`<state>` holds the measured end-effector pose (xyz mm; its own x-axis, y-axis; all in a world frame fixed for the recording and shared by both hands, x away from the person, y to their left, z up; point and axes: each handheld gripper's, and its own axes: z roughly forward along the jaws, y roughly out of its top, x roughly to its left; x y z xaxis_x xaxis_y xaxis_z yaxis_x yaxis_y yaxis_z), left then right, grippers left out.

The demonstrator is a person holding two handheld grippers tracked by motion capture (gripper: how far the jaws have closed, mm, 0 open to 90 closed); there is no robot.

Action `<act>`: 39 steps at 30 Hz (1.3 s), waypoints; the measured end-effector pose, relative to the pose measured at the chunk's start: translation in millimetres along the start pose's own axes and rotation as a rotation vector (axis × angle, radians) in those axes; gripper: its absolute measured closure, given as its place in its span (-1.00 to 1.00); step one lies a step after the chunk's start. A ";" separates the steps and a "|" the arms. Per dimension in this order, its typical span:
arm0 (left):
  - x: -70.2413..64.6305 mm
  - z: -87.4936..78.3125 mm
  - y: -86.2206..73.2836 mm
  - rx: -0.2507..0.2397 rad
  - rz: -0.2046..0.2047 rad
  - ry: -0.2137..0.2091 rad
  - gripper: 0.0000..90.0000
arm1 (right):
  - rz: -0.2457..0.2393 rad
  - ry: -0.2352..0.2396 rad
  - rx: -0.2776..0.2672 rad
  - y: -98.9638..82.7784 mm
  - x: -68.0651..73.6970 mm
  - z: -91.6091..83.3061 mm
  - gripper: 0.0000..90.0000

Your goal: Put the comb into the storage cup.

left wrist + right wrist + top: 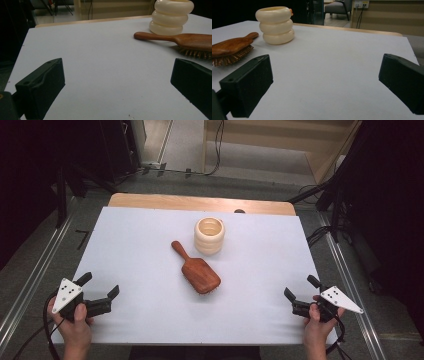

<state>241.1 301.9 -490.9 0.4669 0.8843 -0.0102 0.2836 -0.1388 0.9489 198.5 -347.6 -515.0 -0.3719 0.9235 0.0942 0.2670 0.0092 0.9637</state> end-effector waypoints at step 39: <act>-56.7 79.5 70.2 0.130 0.075 -0.282 0.99 | -0.028 0.027 0.002 -0.3 4.1 1.2 -1.00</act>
<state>301.1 206.6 -448.8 0.6993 0.7133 -0.0463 0.3358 -0.2706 0.9022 197.9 -343.3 -515.2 -0.4031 0.9122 0.0737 0.2578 0.0360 0.9655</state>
